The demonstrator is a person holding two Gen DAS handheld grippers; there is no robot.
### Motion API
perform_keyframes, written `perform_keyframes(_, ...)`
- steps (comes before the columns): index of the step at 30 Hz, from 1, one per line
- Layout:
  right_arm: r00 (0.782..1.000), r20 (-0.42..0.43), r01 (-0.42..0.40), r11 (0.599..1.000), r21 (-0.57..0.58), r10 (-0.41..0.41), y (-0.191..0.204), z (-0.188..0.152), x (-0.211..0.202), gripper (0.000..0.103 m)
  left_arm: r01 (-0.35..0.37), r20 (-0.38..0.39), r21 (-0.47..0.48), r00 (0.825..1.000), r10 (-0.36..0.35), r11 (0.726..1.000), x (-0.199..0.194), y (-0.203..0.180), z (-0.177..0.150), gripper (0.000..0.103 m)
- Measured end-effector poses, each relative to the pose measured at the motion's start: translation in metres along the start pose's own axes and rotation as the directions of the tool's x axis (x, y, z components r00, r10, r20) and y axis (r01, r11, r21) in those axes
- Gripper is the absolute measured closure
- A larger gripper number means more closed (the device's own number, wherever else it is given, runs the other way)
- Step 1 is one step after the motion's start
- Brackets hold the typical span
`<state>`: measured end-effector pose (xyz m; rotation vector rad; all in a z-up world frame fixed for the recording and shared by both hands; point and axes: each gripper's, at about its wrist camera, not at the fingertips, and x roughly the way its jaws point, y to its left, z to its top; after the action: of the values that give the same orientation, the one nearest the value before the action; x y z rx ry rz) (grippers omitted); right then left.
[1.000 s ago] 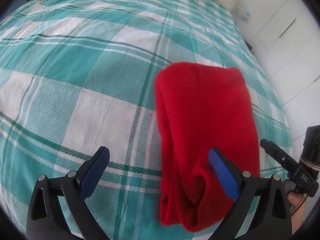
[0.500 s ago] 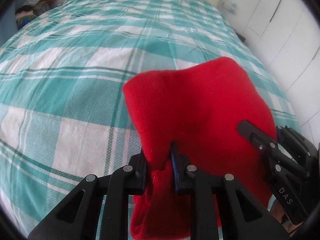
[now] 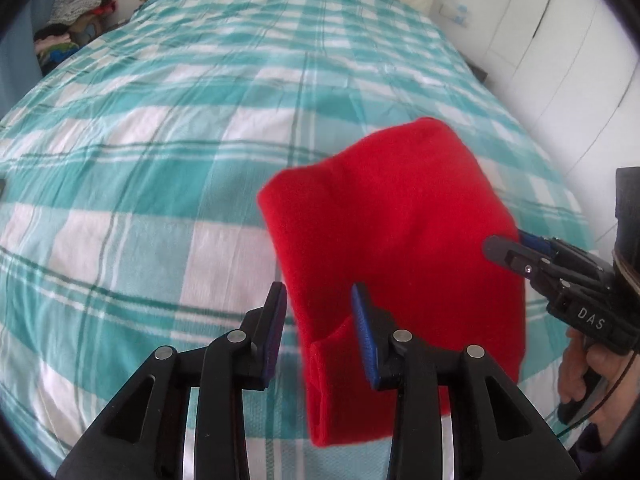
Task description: Fold small clothes
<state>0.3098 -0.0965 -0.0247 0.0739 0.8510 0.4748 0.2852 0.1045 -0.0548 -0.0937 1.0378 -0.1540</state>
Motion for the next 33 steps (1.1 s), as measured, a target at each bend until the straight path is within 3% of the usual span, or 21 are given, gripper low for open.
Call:
perform_keyframes(2,0.995,-0.089,0.053,0.997,0.047,-0.049,-0.021,-0.038,0.012,0.053,-0.047,-0.011,0.001,0.999,0.047,0.999,0.002,0.004,-0.030,0.058)
perform_keyframes(3,0.993,-0.097,0.068,0.995,0.068,-0.061,-0.031,-0.054,0.008,0.047,-0.071,0.014,0.004,0.997,0.071,0.997,-0.005,0.003,-0.042,0.043)
perform_keyframes(4,0.994,-0.085,0.075,0.994,0.084,-0.068,-0.039,-0.067,-0.001,0.040,-0.104,0.049,0.012,0.993,0.103,0.994,-0.014,0.000,-0.051,0.026)
perform_keyframes(5,0.995,-0.065,0.086,0.992,0.092,-0.080,-0.044,-0.076,-0.013,0.034,-0.143,0.095,0.022,0.986,0.141,0.989,-0.026,-0.005,-0.058,0.019)
perform_keyframes(6,0.993,-0.045,0.109,0.990,0.091,-0.106,-0.045,-0.082,-0.026,0.022,-0.181,0.149,0.028,0.973,0.175,0.983,-0.039,-0.011,-0.063,0.006)
perform_keyframes(7,0.991,-0.021,0.132,0.987,0.086,-0.131,-0.044,-0.084,-0.040,0.015,-0.211,0.202,0.030,0.959,0.201,0.977,-0.052,-0.016,-0.066,0.001)
perform_keyframes(10,0.984,0.031,0.173,0.983,0.057,-0.175,-0.032,-0.086,-0.076,0.006,-0.261,0.295,0.005,0.923,0.248,0.965,-0.081,-0.032,-0.068,0.001)
perform_keyframes(14,0.978,0.056,0.200,0.980,-0.014,-0.199,-0.003,-0.087,-0.108,0.005,-0.262,0.294,-0.043,0.919,0.263,0.964,-0.103,-0.043,-0.075,0.001)
perform_keyframes(19,0.979,0.059,0.197,0.979,-0.061,-0.193,0.027,-0.097,-0.129,0.004,-0.324,0.321,-0.064,0.889,0.327,0.944,-0.123,-0.059,-0.093,0.001)
perform_keyframes(27,0.970,0.061,0.242,0.965,-0.100,-0.237,0.054,-0.108,-0.155,0.004,-0.369,0.272,-0.043,0.890,0.366,0.929,-0.143,-0.072,-0.109,0.001)
perform_keyframes(30,0.966,0.052,0.257,0.960,-0.113,-0.253,0.063,-0.114,-0.162,0.004,-0.354,0.247,-0.039,0.903,0.352,0.935,-0.148,-0.074,-0.116,0.001)
perform_keyframes(33,0.965,0.042,0.263,0.957,-0.120,-0.259,0.072,-0.122,-0.169,0.002,-0.353,0.250,-0.043,0.902,0.352,0.935,-0.157,-0.077,-0.123,0.001)
